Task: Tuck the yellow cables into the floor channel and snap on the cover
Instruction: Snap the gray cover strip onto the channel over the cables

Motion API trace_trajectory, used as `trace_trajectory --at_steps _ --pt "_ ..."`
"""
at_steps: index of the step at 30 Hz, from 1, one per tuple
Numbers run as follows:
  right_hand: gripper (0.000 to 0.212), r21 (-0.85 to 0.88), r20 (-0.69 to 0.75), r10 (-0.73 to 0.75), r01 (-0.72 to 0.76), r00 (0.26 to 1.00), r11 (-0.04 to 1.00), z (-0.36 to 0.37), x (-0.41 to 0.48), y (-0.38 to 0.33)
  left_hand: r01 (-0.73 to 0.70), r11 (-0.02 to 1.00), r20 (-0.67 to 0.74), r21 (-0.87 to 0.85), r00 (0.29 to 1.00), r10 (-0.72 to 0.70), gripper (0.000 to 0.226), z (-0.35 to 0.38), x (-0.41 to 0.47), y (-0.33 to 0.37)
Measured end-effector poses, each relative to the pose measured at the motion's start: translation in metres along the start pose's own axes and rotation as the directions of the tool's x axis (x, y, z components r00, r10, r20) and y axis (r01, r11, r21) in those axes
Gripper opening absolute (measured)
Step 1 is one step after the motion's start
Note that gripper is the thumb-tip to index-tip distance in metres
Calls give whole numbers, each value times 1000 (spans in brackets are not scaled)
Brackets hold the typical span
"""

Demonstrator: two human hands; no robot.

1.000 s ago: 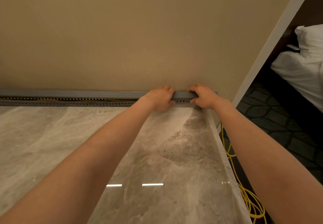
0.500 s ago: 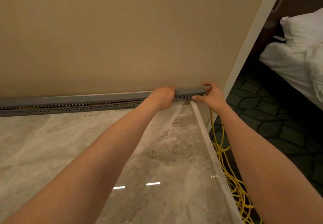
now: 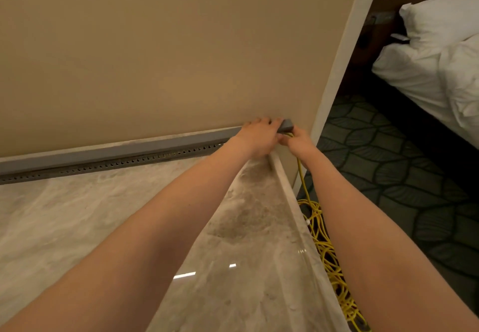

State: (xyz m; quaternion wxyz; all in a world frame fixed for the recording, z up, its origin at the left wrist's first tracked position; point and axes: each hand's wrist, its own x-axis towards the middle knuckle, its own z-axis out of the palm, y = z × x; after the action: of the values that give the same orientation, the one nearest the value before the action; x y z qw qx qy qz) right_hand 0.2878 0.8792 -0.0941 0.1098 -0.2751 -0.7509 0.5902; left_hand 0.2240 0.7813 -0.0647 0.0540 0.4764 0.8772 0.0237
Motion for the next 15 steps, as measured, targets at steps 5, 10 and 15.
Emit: trace_trajectory --at_steps 5,10,15 --pt "39 70 40 -38 35 998 997 -4 2 3 -68 992 -89 -103 994 59 40 6 19 -3" --pt "36 99 69 -63 56 996 993 -9 8 5 -102 967 -66 -233 994 89 37 1 19 -15" --pt "32 104 72 -56 49 996 993 -14 9 4 -98 959 -29 -265 995 93 33 -3 19 -15"
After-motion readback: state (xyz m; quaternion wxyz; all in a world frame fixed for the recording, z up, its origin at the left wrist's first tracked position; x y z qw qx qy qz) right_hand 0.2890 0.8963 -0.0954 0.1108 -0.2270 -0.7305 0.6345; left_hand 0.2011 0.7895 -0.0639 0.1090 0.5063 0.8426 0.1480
